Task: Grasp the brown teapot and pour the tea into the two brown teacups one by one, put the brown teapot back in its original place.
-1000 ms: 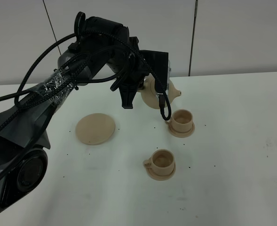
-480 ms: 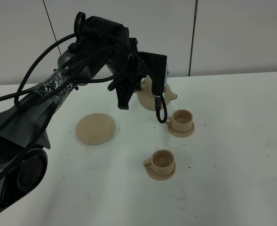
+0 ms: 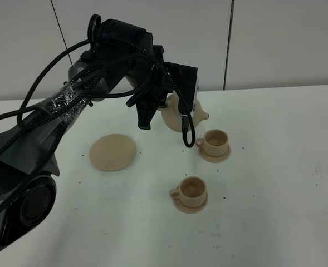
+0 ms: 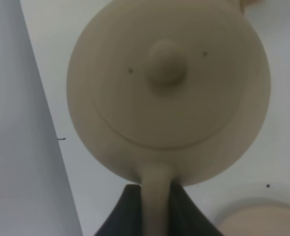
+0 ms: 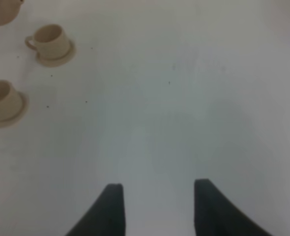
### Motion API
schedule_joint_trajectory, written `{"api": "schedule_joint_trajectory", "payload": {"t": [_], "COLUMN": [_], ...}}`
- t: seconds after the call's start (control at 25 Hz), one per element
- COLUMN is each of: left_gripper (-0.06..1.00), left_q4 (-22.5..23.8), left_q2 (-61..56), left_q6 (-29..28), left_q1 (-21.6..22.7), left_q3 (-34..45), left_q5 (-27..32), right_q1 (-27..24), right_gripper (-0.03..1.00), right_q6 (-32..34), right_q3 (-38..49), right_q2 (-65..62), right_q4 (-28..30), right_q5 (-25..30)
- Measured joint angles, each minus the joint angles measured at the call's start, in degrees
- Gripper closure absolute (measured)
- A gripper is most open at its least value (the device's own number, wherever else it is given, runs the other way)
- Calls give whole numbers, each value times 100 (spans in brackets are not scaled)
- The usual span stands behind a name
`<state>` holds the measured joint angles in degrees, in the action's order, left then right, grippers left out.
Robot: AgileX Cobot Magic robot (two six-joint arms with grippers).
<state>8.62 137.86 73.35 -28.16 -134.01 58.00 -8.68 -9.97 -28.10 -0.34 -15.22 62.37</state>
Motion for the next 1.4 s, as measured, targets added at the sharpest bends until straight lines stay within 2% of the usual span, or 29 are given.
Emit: {"api": "schedule_joint_trajectory", "payload": {"t": [0.96,1.4], "left_gripper": [77,77], "left_q4": [87,555], "left_q2": [0,0], "left_q6": [359,235], "left_q1": [-119,-283], "left_q3": [0,0], "left_q5": [-44,-28], "right_q1": [0,0], "right_gripper": [64,64], "right_q6": [0,0], "right_q3": [0,0], "right_q2": [0,0], "right_q4": [0,0], "right_q5": [0,0]}}
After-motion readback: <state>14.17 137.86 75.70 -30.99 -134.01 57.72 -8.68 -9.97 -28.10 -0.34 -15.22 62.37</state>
